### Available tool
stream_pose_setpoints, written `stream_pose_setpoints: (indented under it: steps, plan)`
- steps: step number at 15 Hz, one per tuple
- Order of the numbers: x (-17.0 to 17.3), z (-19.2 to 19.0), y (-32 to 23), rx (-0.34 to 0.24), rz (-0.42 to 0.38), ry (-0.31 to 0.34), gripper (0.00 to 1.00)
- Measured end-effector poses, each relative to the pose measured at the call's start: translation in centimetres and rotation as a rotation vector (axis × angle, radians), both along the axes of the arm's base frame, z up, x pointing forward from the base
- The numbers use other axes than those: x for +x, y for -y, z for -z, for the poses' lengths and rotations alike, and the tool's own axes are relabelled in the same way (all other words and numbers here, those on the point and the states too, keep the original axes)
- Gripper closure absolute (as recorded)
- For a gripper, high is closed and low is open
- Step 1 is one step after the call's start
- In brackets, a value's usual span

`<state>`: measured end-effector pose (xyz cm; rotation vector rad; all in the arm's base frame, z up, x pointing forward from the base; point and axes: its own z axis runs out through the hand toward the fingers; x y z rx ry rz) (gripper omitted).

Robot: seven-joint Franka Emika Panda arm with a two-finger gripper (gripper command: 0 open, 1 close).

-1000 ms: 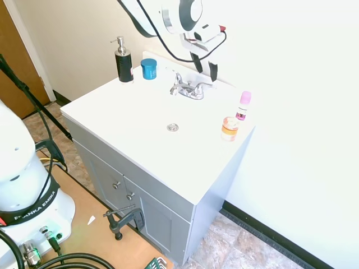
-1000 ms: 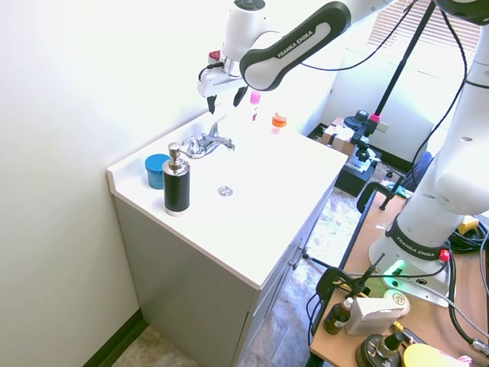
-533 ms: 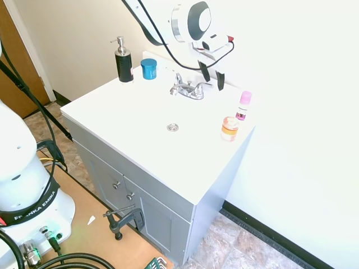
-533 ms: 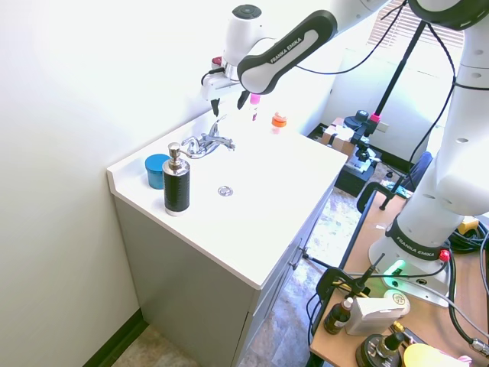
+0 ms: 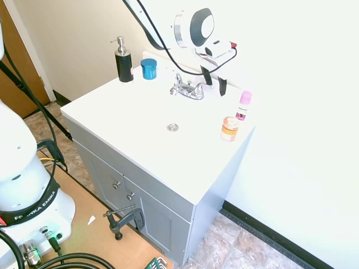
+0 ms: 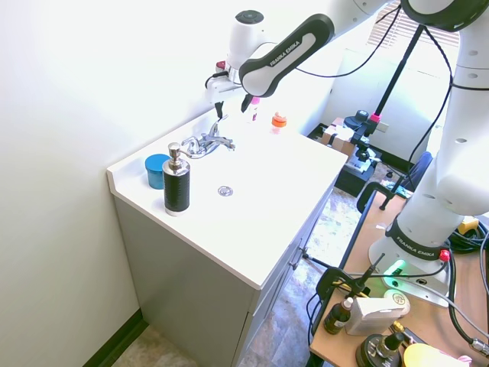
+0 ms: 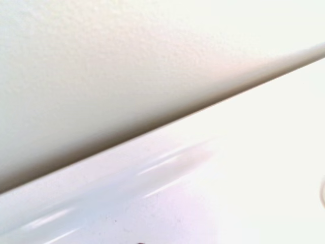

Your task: Turn on the cold water

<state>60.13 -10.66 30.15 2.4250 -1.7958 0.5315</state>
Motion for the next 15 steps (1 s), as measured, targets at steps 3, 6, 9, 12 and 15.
stream_pose_setpoints:
  steps: [3, 6, 9, 12, 15]
  plan:
    - [-1.1, 0.2, -0.3, 0.013, -0.006, -0.016, 0.00]
    - [-2.3, 0.2, -1.0, 0.021, -0.013, -0.027, 0.00]
    - [-3.9, 0.0, -1.6, 0.031, -0.018, -0.034, 0.00]
    - [-5.6, 0.0, -2.0, 0.047, -0.017, -0.030, 0.00]
    - [-8.0, -0.3, -3.2, 0.086, -0.036, -0.043, 0.00]
